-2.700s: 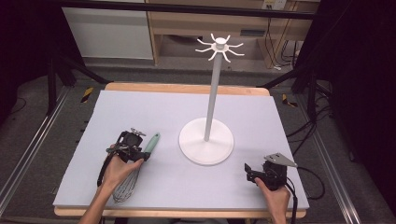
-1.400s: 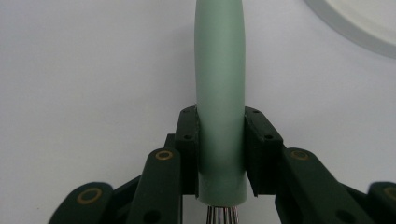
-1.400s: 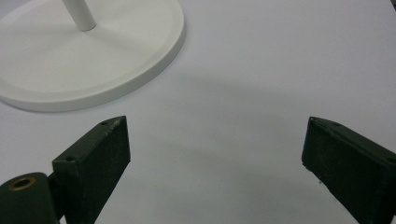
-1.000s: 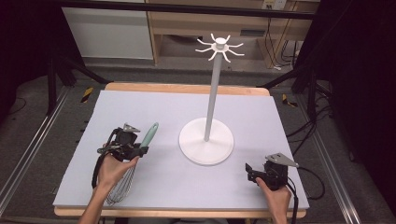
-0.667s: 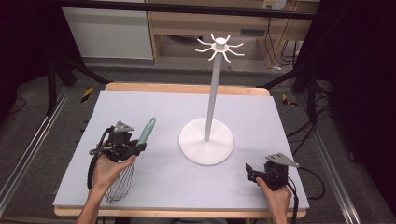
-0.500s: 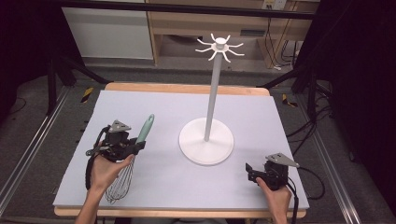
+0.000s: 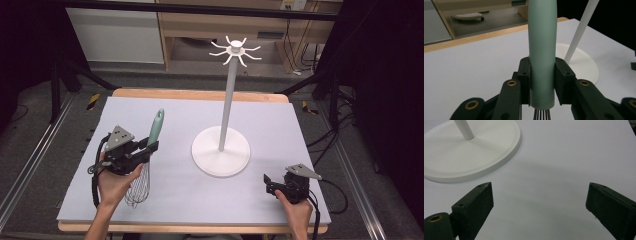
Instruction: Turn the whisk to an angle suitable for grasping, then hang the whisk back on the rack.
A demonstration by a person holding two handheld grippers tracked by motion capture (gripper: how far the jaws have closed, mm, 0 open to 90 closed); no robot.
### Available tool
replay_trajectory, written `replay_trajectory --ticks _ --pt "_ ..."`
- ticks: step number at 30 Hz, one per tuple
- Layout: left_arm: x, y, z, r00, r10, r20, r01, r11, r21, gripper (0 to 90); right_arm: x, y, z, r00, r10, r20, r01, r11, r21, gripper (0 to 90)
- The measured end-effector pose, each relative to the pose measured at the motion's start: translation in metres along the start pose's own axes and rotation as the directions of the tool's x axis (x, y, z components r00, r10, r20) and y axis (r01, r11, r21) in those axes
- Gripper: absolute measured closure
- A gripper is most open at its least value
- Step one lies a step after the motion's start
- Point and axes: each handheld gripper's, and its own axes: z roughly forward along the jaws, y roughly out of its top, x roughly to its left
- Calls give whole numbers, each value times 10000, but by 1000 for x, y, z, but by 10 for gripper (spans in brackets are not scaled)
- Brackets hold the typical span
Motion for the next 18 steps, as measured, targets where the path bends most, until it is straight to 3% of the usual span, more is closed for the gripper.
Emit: replay_trajectory --ticks 5,10,18 --pt "-4 4 -4 9998 -104 145 115 9970 -763 687 0 0 1 10000 -92 13 92 10000 0 81" --pt "-4 7 -6 9995 -169 255 194 9947 -1010 687 0 0 1 10000 -91 11 91 10000 -13 81" --pt "-11 20 -10 9990 -28 457 108 9845 -1753 687 0 0 1 10000 -56 52 56 10000 -7 80"
